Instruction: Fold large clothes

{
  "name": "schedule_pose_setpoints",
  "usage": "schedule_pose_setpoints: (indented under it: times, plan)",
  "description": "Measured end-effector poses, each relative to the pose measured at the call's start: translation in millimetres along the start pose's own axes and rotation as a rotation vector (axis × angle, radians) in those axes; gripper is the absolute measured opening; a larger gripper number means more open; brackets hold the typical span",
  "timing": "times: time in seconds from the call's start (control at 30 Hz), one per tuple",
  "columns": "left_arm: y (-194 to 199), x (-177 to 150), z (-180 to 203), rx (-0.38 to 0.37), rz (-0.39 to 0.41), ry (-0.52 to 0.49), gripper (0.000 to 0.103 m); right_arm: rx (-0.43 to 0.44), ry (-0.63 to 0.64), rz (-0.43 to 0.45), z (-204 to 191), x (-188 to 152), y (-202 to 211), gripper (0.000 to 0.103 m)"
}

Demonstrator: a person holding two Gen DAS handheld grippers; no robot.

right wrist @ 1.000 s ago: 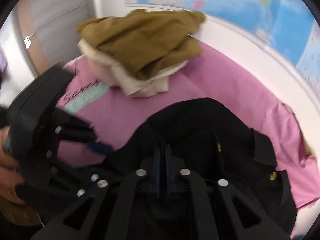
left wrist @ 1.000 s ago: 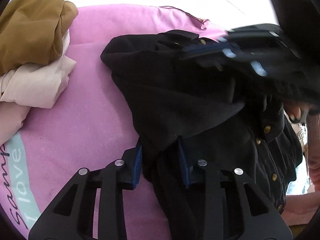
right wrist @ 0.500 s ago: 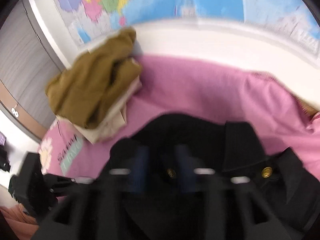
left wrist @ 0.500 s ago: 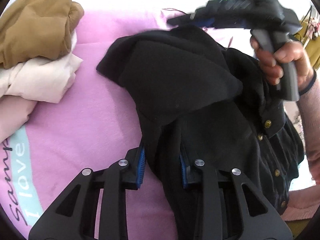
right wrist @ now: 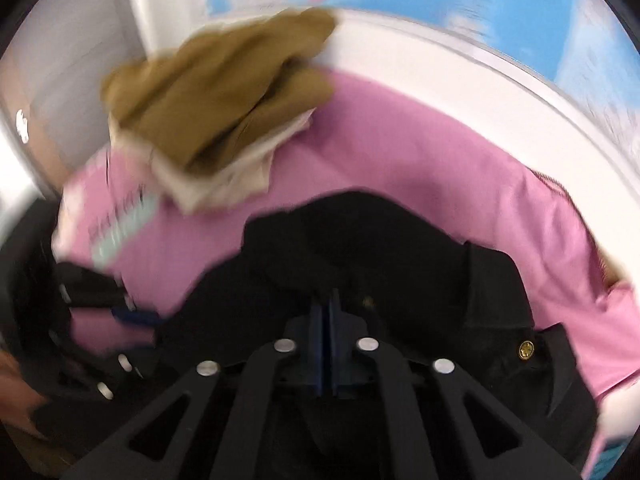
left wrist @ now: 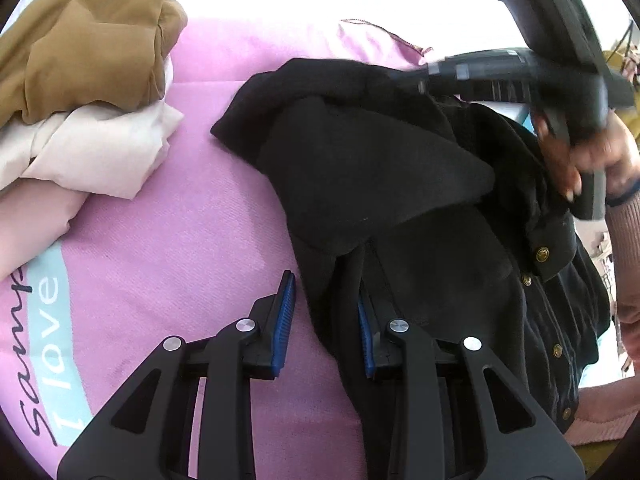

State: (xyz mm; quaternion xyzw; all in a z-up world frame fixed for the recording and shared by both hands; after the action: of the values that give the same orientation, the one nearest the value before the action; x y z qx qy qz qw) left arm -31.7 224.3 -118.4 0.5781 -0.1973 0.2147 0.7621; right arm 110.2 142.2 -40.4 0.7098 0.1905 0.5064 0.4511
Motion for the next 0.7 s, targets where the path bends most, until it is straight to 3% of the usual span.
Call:
schedule_pose_setpoints:
  times: [0.1,0.2,0.23,0.27,0.3,0.37,0.47,0.53,0.57,0.7]
  plan:
    - [1.2,-1.1,-0.6,-0.001,0.002,0.001,0.028,0.06,-0.143,0.064,30.2,14.8,9.8,0.003]
    - [1.6,-1.8,-3.2,0.006,-0.004,-0.001,0.028,0.121,-0.291,0.015,54.1,12.6,-11.1,0.007]
    - [1.9,-2.1,-3.2,0.01,-0.007,-0.003,0.028,0.109,-0.341,-0.032,62.4,8.2,-20.8,0.035]
    - [2.8,-2.3,-2.8,0.014,-0.008,-0.006,0.028,0.09,-0.38,-0.053,68.9,4.3,-24.2,0.05]
    - [4.3,-2.9,-2.2,0.019,-0.007,-0.013,0.028,0.1,-0.417,-0.016,76.1,0.6,-17.7,0.052]
    - [5.7,-4.4,2.0,0.029,-0.003,-0.016,0.03,0.133,-0.429,0.071,83.0,-6.8,8.4,0.053]
    - [16.2,-2.4,2.0,0.027,0.021,-0.02,0.03,0.076,-0.408,0.192,90.0,-31.0,67.6,0.059]
    - [26.1,1.8,8.4,0.023,0.056,-0.042,0.033,0.071,-0.382,0.265,88.6,-53.2,105.1,0.071]
    - [29.5,4.8,12.4,0.03,0.072,-0.054,0.034,0.055,-0.365,0.291,86.8,-71.1,124.3,0.072]
    - [36.1,19.0,31.1,0.05,0.122,-0.121,0.041,-0.005,-0.27,0.255,56.3,-135.9,145.6,0.081]
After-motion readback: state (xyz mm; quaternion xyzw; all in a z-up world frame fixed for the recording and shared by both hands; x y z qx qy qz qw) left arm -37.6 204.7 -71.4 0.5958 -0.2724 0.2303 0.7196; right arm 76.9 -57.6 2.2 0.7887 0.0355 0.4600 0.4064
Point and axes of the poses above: each gripper's, at about its wrist camera, not at the fingertips, and y roughly against the way its jaws point, z to its right, x to its top, the point moved 4 cm from there along -y, roughly the way its jaws point, and after that the axes turned 1 degree about -z, right-handed, at the moved point
